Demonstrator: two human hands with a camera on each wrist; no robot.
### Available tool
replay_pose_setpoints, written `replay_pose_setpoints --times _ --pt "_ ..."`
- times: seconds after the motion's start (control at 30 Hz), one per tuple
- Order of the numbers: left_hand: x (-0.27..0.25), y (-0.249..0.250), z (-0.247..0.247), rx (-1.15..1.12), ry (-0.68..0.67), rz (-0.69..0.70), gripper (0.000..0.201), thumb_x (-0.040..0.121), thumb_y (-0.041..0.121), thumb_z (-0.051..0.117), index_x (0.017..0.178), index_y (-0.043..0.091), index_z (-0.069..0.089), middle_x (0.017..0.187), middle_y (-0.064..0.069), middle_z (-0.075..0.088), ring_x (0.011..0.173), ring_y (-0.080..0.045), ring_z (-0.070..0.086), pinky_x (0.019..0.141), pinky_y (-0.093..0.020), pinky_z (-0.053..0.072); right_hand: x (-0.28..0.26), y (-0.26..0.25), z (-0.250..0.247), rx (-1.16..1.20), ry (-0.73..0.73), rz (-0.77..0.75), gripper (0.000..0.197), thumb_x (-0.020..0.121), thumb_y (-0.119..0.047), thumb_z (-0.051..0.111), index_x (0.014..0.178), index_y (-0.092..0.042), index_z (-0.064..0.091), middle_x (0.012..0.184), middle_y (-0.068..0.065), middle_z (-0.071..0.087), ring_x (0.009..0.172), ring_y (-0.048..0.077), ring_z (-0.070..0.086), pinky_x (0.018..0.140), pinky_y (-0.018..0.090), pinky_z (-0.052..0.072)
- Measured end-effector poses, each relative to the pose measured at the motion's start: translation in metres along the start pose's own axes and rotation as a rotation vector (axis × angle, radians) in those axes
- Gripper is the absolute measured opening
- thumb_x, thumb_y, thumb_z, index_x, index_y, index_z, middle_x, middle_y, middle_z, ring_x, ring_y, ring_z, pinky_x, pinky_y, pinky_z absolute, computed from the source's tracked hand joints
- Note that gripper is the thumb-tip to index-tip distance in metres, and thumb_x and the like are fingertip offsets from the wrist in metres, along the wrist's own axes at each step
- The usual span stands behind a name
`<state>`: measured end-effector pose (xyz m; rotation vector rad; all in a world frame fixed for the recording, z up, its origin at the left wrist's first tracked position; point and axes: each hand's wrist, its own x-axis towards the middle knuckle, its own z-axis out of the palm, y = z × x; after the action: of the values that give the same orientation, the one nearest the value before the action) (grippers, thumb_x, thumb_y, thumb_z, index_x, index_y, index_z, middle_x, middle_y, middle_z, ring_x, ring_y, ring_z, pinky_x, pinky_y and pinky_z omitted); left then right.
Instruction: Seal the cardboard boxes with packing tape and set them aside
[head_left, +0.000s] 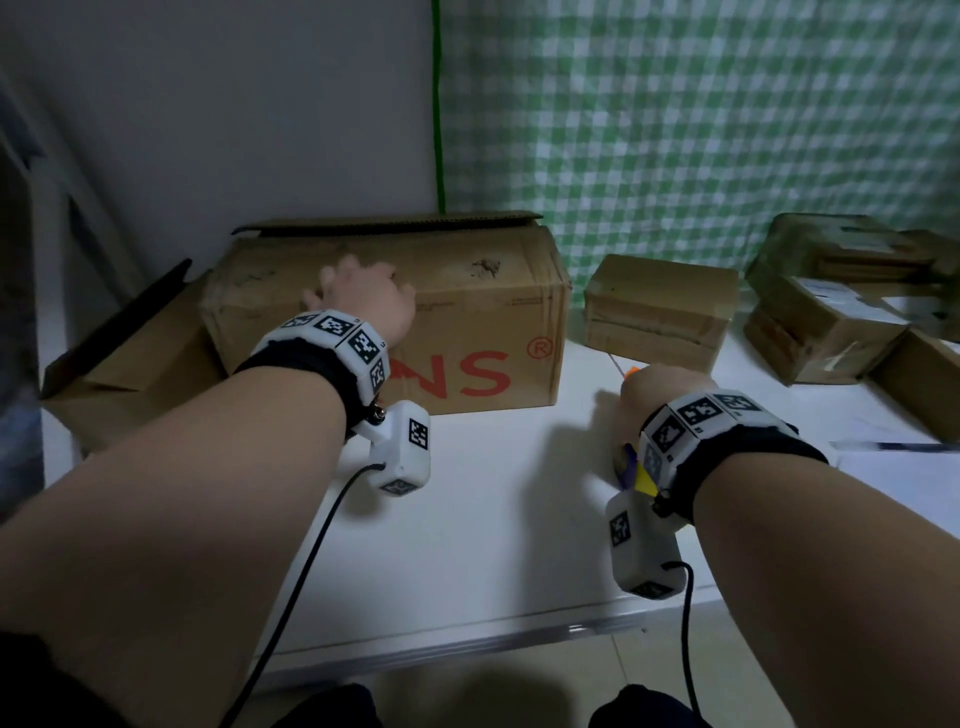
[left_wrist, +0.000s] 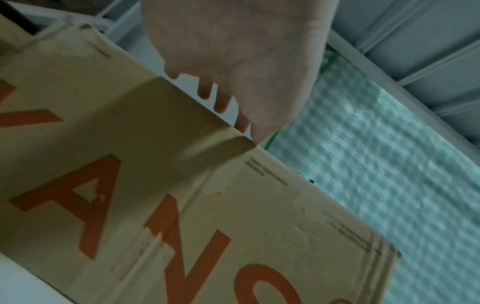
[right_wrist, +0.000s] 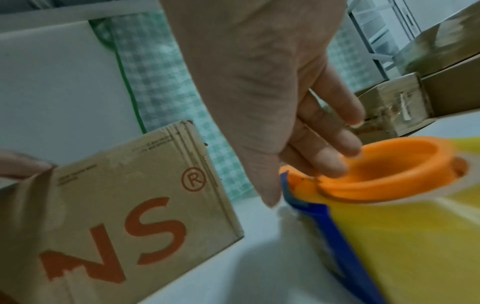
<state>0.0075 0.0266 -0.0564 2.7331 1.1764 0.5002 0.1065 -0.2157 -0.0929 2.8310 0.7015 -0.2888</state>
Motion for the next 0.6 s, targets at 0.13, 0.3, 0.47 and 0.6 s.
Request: replay_pose_setpoints --times 0.13,0.3,0.47,0.6 --pt "0.009 -0.032 -0.006 -0.032 0.089 -0.279 0.051 0.088 0.039 0.045 0.135 0.017 0.044 0.149 -0.017 0.024 0.137 -0.038 0.017 0.109 -0.059 0.018 0.016 -0.024 -0.024 0.348 0.206 0.004 0.035 0.094 -0.036 0.049 0.075 -0.007 0.056 0.076 0.005 0.060 0.062 0.018 0.054 0.049 0.025 0.038" --pt "0.019 -0.066 -0.015 -0.211 0.074 -0.547 0.062 0.084 0.046 0.051 0.136 0.014 0.040 0.147 -0.020 0.023 0.132 -0.043 0.025 0.106 -0.054 0.027 0.034 -0.055 -0.031 0.677 0.379 -0.097 0.056 0.093 -0.031 0.052 0.139 -0.011 0.026 0.098 0.009 0.054 0.080 0.025 0.052 0.066 0.033 0.043" --pt "0.015 -0.079 -0.019 -0.307 0.032 -0.537 0.074 0.082 0.054 0.053 0.141 0.014 0.033 0.140 -0.020 0.031 0.125 -0.042 0.038 0.100 -0.048 0.035 0.041 -0.065 -0.030 0.874 0.313 -0.142 0.089 0.086 -0.029 0.060 0.152 -0.033 -0.001 0.132 0.015 0.049 0.106 0.029 0.057 0.091 0.039 0.050" --pt "0.012 -0.086 -0.024 -0.357 0.007 -0.547 0.076 0.079 0.054 0.055 0.142 0.019 0.031 0.140 -0.018 0.029 0.124 -0.041 0.038 0.100 -0.047 0.036 0.026 -0.060 -0.038 1.025 0.311 -0.116 0.074 0.091 -0.028 0.055 0.152 -0.028 0.014 0.137 0.009 0.050 0.112 0.027 0.054 0.092 0.035 0.047"
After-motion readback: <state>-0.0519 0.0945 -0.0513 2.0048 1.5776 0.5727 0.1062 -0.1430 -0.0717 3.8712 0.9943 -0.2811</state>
